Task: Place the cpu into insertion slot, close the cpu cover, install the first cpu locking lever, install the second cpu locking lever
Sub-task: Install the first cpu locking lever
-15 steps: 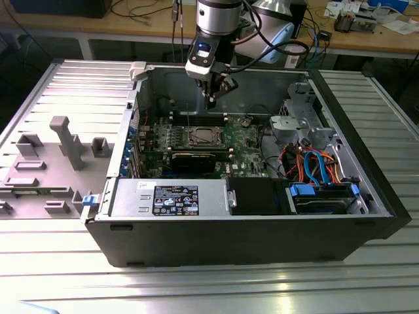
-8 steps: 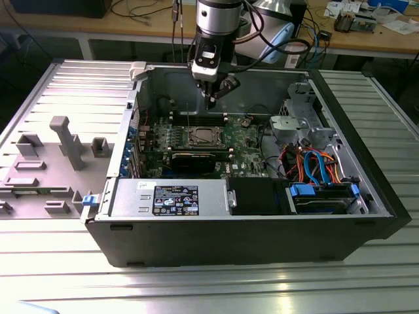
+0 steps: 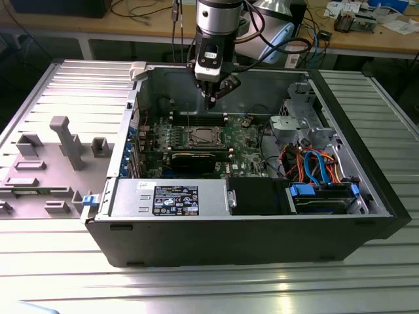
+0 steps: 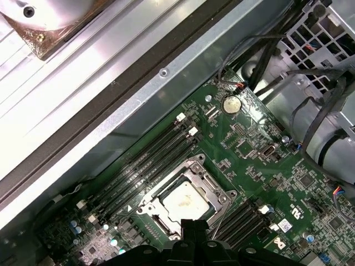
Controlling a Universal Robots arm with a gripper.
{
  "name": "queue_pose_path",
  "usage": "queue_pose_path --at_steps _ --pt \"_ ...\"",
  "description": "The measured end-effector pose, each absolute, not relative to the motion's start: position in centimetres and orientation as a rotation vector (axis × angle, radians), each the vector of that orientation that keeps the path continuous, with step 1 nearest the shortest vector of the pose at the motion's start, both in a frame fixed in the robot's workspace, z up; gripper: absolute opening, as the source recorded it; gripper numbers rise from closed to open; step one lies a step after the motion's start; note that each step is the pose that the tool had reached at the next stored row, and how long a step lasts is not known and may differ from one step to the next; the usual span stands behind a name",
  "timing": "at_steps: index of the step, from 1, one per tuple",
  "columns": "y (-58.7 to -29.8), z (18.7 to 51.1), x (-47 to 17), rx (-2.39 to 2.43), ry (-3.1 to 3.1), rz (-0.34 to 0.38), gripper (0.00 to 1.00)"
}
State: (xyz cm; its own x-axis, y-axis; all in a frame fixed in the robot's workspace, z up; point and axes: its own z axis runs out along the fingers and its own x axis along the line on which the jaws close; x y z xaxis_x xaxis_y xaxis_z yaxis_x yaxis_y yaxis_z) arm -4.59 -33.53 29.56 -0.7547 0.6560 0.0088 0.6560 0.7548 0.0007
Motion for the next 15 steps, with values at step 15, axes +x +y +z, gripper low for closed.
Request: queue_pose_path --at_steps 15 --pt "-33.51 29.56 -4.59 -1.031 -2.959 -0.006 0.11"
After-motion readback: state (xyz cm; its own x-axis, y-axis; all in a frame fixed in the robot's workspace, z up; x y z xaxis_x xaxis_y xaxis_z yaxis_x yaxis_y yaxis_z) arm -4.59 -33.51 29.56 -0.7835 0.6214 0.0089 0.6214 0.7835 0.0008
